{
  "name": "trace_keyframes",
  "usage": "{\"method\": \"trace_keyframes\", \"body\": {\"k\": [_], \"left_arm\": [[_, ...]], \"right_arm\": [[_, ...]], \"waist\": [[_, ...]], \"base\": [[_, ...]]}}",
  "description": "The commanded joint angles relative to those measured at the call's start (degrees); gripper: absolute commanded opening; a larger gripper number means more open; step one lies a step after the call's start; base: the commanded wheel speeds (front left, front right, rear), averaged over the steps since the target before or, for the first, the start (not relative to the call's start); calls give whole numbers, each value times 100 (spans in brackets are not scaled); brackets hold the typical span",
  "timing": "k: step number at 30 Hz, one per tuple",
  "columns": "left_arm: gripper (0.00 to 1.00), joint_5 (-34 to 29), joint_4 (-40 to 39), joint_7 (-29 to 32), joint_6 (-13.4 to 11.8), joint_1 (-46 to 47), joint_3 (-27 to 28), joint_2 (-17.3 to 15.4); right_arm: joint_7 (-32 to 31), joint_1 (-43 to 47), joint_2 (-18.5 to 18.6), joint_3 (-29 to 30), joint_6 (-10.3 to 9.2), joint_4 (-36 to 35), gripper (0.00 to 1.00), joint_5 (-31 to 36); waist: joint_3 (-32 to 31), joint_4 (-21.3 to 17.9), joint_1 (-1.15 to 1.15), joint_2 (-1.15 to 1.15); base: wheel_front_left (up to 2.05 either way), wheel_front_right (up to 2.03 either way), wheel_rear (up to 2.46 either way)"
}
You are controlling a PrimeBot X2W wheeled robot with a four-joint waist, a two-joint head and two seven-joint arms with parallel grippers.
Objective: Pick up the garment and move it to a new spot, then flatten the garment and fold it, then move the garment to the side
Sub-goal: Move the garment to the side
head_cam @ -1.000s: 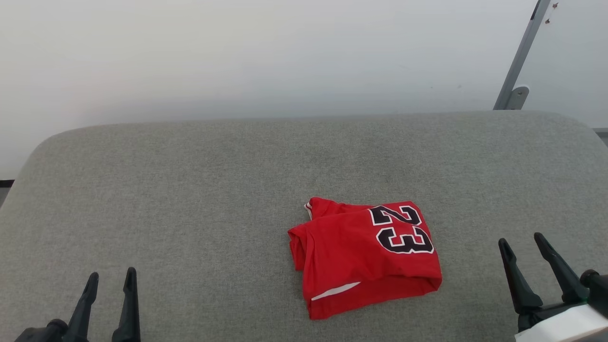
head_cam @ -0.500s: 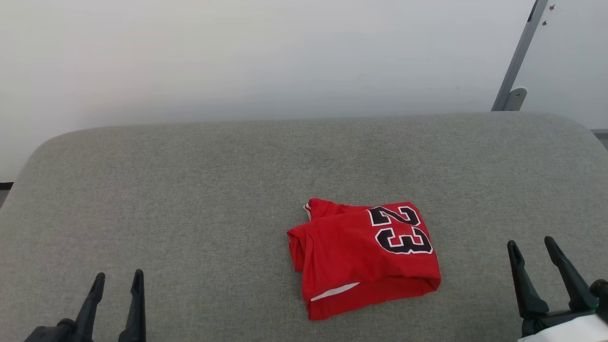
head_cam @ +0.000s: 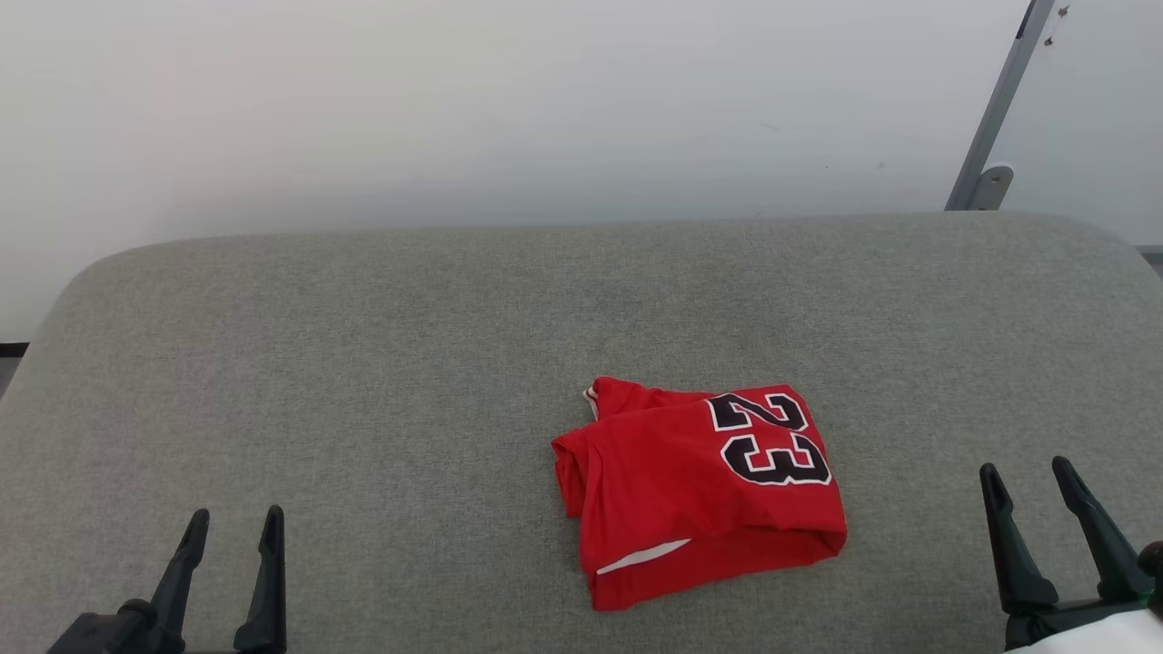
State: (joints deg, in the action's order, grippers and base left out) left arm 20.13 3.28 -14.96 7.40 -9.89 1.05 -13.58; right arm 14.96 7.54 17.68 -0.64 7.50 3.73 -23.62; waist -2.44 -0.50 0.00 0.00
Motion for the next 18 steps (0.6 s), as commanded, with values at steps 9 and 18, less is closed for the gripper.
{"method": "trace_keyframes", "body": {"k": [9,18], "left_arm": [[100,-138,-61,-30,9,85,-44,-36],[100,-93,-100,-30,9,157,-47,-42]], "right_arm": [[25,54,-25,-3,-1,-53,100,74],[23,-239,214,-448,-1,186,100,-181]], "waist": [[26,58,0,0],[94,288,0,0]], "base": [[0,0,0],[0,0,0]]}}
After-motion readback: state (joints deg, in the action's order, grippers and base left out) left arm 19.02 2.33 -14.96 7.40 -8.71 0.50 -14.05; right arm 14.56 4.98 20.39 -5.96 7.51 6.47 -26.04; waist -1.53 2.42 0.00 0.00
